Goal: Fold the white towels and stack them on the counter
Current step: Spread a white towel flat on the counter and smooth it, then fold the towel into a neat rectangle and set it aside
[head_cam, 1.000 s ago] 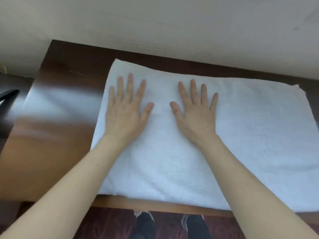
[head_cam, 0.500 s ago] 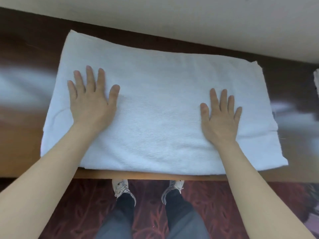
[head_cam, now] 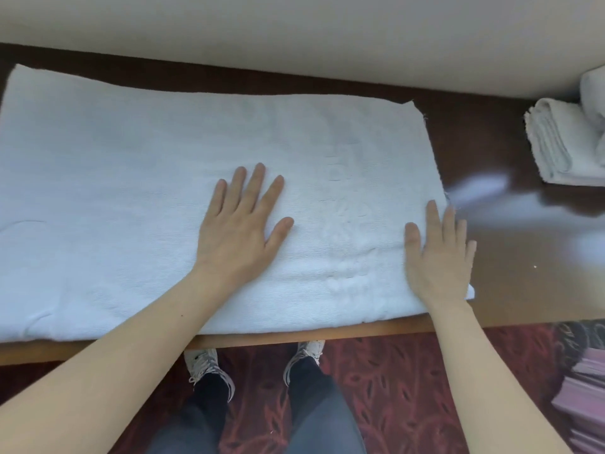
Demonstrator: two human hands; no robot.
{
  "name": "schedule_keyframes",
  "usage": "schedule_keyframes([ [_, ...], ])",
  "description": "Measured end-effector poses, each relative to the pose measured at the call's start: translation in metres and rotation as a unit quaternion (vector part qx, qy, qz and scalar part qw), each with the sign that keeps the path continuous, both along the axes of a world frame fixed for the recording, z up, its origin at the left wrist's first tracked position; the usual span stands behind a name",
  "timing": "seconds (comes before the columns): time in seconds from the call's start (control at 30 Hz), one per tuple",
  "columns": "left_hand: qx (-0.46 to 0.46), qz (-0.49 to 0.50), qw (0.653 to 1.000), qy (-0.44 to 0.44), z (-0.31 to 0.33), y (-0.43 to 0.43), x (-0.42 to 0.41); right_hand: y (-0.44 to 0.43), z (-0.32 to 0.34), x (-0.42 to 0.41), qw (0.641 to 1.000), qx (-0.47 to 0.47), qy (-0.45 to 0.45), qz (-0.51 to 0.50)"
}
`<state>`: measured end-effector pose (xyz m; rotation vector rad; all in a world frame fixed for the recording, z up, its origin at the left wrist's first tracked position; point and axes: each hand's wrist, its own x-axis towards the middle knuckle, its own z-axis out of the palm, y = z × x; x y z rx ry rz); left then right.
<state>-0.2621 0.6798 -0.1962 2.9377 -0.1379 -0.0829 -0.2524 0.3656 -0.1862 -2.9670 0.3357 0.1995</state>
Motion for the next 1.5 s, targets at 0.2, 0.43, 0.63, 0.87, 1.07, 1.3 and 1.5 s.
schedule_keyframes([
  [0.2, -0.011, -0.018, 1.0, 0.018, 0.003, -0.06, 0.006, -0.011, 0.004, -0.011, 0.999, 0.02, 0.008, -0.033],
  [0.43, -0.012, -0.099, 0.995, 0.024, 0.001, -0.148, 0.023, -0.006, 0.0, -0.014, 0.999, 0.022, -0.002, 0.024],
  [0.63, -0.002, -0.034, 0.999, 0.019, -0.001, -0.131, 0.033, -0.046, 0.004, -0.018, 1.0, -0.023, -0.003, -0.017],
  [0.87, -0.02, -0.075, 0.997, 0.023, 0.003, -0.195, 0.022, -0.034, 0.019, -0.024, 0.973, 0.117, -0.035, -0.194],
  [1.07, -0.029, -0.072, 0.997, 0.016, 0.002, -0.2, 0.024, -0.012, 0.026, -0.008, 0.951, 0.272, -0.009, -0.148],
  [1.3, -0.032, -0.022, 0.998, 0.051, 0.009, -0.17, 0.024, 0.001, 0.04, -0.003, 0.903, 0.397, -0.072, -0.147],
  [1.5, -0.254, -0.024, 0.963, 0.091, 0.033, -0.149, 0.043, 0.03, 0.058, -0.007, 0.924, 0.361, -0.091, -0.086],
])
